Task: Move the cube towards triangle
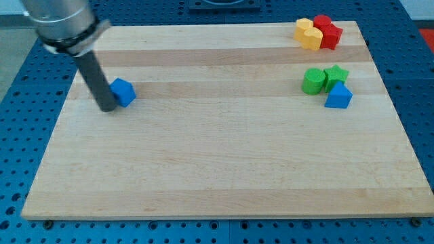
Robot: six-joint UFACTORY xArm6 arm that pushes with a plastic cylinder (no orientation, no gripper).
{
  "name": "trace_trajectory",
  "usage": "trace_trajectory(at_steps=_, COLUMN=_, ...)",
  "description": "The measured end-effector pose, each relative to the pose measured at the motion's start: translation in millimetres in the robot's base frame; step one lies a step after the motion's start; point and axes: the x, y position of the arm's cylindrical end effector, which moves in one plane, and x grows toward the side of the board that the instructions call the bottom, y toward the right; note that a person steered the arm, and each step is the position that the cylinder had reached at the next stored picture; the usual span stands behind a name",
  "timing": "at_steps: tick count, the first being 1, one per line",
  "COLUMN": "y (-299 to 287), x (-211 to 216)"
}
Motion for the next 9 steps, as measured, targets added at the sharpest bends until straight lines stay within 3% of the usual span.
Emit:
trace_trajectory(at_steps=2, y=-89, x=-5)
trace_trajectory(at_steps=3, y=-101, x=-40)
trace_trajectory(at_steps=4, y=-47, x=-51)
trace_trajectory(at_steps=6, y=98, x=-16)
trace_trajectory(at_steps=7, y=93, x=-12)
trace_trajectory(at_steps=9, y=12, x=-4)
